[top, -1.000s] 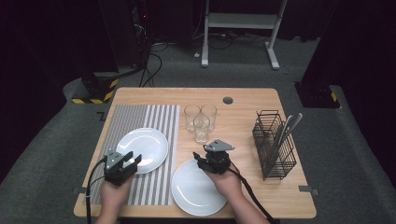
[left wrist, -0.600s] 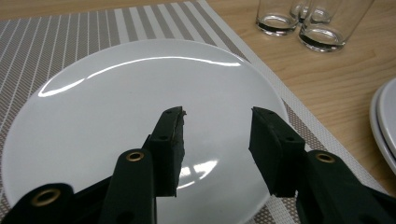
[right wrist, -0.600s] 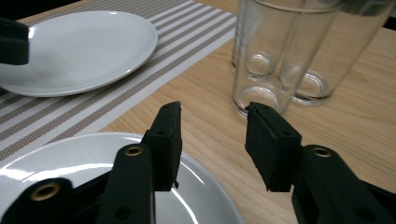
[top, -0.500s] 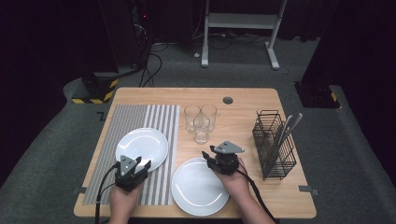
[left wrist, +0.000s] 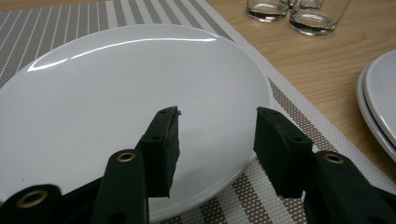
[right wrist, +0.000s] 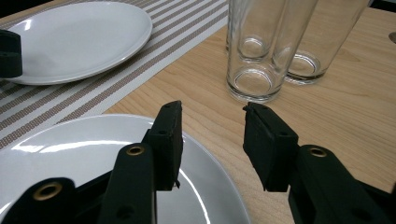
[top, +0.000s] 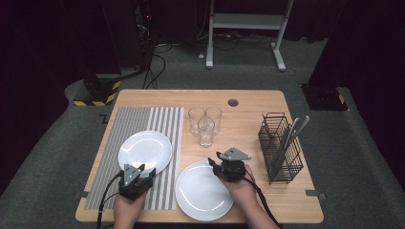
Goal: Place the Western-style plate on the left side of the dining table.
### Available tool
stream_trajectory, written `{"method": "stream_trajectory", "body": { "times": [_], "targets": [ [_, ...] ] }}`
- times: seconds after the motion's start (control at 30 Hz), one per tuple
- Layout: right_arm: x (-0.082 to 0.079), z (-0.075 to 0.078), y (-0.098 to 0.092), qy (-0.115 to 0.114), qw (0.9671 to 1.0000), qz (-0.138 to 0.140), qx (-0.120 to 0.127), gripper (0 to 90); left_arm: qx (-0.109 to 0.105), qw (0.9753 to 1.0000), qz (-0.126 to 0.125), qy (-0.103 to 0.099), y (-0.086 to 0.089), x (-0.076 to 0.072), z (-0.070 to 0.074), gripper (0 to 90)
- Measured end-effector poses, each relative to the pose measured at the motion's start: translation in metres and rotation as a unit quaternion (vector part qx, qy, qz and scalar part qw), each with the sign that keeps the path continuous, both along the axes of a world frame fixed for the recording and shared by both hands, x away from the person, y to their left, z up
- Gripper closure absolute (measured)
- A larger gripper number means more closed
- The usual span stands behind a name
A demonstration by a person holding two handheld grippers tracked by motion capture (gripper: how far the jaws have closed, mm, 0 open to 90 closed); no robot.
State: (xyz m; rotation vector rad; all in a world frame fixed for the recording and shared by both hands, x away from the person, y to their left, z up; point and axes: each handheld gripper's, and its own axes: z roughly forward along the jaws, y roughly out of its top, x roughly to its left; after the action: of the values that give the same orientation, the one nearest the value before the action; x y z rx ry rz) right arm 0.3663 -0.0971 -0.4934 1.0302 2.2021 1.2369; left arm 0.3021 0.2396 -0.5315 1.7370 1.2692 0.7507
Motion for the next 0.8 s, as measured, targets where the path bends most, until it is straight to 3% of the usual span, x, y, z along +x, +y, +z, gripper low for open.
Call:
{"method": "stream_trajectory", "body": {
  "times": [0.17,0.3,0.47,0.63,0.8],
  "targets": [
    [0.000,0.002,-0.002,-0.009,0.9999,-0.005,0.004,56.3,0.007,1.0000,0.004,0.001,-0.002,-0.001,-0.001,49.3],
    [0.000,0.004,-0.002,-0.025,0.9996,-0.006,-0.012,56.3,0.006,0.9999,0.011,0.001,-0.002,-0.001,-0.002,47.0],
    [0.002,0.008,-0.002,-0.030,0.9995,0.008,-0.011,55.4,0.008,0.9999,0.013,0.003,-0.003,-0.002,-0.003,46.6],
    [0.001,0.012,-0.001,-0.041,0.9992,0.001,0.004,57.7,0.019,0.9997,0.018,0.005,-0.004,-0.002,-0.003,46.3],
    [0.001,0.017,-0.003,-0.054,0.9985,0.001,0.003,56.8,0.023,0.9995,0.017,0.012,-0.005,-0.001,-0.003,45.9]
  ]
}}
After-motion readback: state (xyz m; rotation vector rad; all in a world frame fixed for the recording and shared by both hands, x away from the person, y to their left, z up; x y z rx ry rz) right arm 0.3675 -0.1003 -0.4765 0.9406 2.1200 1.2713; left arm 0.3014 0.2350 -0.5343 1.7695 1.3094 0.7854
